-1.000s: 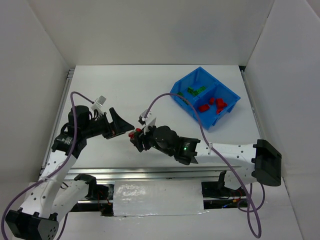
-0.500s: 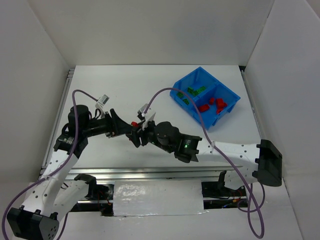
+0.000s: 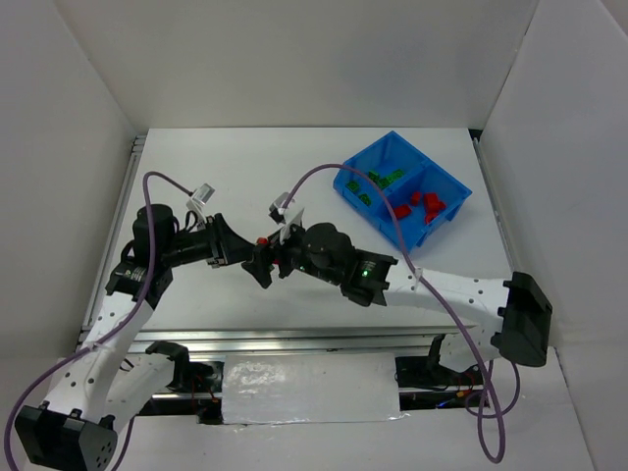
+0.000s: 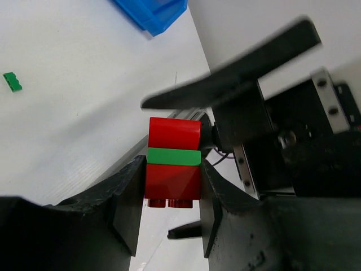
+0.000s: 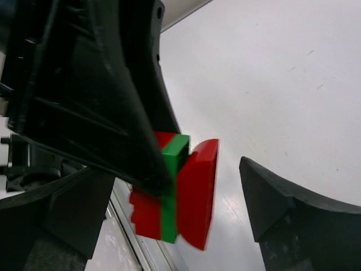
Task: Sort the legos into containers by color
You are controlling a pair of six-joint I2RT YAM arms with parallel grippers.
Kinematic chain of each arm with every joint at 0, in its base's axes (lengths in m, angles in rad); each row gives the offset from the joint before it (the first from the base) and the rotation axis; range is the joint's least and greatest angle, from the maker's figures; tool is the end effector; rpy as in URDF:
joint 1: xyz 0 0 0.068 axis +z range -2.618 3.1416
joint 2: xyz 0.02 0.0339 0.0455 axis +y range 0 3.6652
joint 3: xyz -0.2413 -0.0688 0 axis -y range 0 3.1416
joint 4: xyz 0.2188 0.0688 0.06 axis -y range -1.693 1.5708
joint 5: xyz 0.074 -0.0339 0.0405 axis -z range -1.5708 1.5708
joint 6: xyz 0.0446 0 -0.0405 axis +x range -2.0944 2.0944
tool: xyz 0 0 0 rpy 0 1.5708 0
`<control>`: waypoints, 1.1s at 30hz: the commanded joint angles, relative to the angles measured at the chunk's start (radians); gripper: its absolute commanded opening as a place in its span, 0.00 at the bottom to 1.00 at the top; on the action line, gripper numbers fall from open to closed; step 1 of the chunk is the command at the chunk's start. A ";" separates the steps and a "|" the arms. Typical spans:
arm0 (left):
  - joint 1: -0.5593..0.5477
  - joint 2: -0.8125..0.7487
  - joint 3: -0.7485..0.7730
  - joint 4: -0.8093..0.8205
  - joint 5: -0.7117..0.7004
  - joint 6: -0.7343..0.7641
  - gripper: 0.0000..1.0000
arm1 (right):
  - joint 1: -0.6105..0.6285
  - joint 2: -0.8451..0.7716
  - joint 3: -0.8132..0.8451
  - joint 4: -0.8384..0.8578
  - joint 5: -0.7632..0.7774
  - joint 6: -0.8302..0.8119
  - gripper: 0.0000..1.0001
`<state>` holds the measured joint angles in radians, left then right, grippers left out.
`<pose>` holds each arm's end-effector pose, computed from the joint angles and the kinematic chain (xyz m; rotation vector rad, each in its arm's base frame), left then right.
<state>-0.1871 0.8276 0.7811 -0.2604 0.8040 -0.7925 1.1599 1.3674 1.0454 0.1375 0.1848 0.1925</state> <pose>0.1690 -0.0647 0.3092 -0.0019 2.0329 -1.3967 0.1328 0.2843 0.3159 -0.7225 1.6766 0.8147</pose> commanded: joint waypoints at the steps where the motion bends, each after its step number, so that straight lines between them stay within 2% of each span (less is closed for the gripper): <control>1: -0.014 -0.025 0.047 0.015 0.020 0.073 0.00 | -0.107 -0.033 0.038 -0.019 -0.284 0.082 1.00; 2: -0.014 -0.025 0.052 0.007 0.000 0.084 0.00 | -0.133 -0.037 0.031 -0.042 -0.362 0.097 1.00; 3: -0.014 -0.025 0.053 0.006 -0.008 0.101 0.00 | -0.185 -0.062 0.021 -0.070 -0.509 0.101 1.00; 7: -0.014 -0.027 0.047 0.029 -0.019 0.128 0.00 | -0.262 -0.152 -0.039 -0.114 -0.767 0.088 1.00; 9: -0.014 -0.030 0.034 0.076 0.027 0.133 0.00 | -0.304 -0.206 -0.070 -0.127 -0.911 0.085 1.00; 12: -0.014 -0.048 0.011 0.183 0.141 0.122 0.00 | -0.376 -0.263 -0.099 -0.119 -1.040 0.108 1.00; 14: -0.014 -0.068 -0.014 0.289 0.219 0.099 0.00 | -0.403 -0.286 -0.127 -0.052 -1.087 0.171 1.00; 16: -0.014 -0.111 -0.028 0.322 0.227 0.096 0.00 | -0.417 -0.284 -0.124 -0.044 -1.122 0.189 1.00; 19: -0.014 -0.166 -0.026 0.332 0.239 0.116 0.00 | -0.424 -0.280 -0.125 -0.016 -1.081 0.219 1.00; 21: -0.014 -0.194 -0.025 0.345 0.277 0.134 0.00 | -0.437 -0.265 -0.136 0.071 -1.070 0.286 1.00; 27: -0.015 -0.199 -0.022 0.293 0.304 0.185 0.00 | -0.422 -0.137 -0.064 0.223 -1.167 0.380 0.98; 33: -0.017 -0.189 -0.042 0.309 0.310 0.173 0.00 | -0.364 -0.108 -0.027 0.286 -1.170 0.367 0.94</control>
<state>-0.1997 0.6395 0.7456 0.0013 1.0786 -0.6346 0.7681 1.2598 0.9436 0.2974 -0.9451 0.5423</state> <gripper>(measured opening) 0.481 0.953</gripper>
